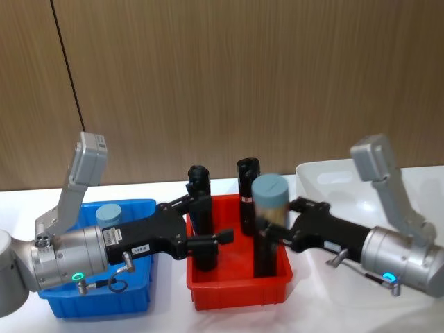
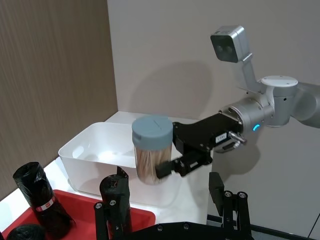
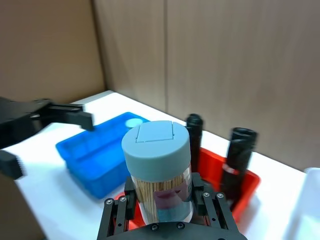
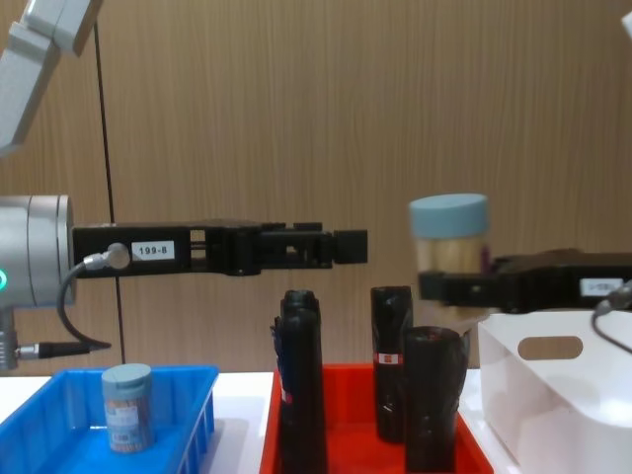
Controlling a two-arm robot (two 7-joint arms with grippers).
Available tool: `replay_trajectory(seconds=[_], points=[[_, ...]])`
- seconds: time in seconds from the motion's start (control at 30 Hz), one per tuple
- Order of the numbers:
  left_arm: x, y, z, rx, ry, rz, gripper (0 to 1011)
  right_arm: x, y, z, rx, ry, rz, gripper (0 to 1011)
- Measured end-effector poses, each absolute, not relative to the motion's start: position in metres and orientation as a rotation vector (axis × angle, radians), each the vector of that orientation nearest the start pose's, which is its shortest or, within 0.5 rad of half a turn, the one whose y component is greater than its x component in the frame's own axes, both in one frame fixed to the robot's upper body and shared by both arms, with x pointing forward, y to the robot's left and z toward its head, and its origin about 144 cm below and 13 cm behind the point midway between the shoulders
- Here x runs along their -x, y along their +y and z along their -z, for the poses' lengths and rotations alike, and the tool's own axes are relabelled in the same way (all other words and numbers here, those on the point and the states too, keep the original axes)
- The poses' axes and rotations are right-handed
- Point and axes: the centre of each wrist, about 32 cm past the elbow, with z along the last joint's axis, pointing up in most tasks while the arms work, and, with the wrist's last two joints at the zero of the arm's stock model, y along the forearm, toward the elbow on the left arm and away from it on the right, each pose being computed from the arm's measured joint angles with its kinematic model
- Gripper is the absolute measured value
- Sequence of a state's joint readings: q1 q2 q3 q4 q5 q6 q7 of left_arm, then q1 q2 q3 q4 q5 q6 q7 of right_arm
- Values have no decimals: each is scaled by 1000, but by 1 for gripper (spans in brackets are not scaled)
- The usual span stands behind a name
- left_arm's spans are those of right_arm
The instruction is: Pick the cotton swabs from the blue box and place them into the white box.
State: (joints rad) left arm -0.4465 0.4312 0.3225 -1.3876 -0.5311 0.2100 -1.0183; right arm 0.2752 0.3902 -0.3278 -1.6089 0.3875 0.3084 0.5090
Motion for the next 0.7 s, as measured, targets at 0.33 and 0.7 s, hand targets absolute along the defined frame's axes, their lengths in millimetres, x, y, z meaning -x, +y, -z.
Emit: replay_trajectory(seconds=[0.33,0.7], points=[[-565,284,-1240,-20,72,-340,1004,-521,-267,-1229,136,55,882,647],[-565,284,-1240,-20,72,-340,1004,-533,-293,-1225,164,58,1031,647]])
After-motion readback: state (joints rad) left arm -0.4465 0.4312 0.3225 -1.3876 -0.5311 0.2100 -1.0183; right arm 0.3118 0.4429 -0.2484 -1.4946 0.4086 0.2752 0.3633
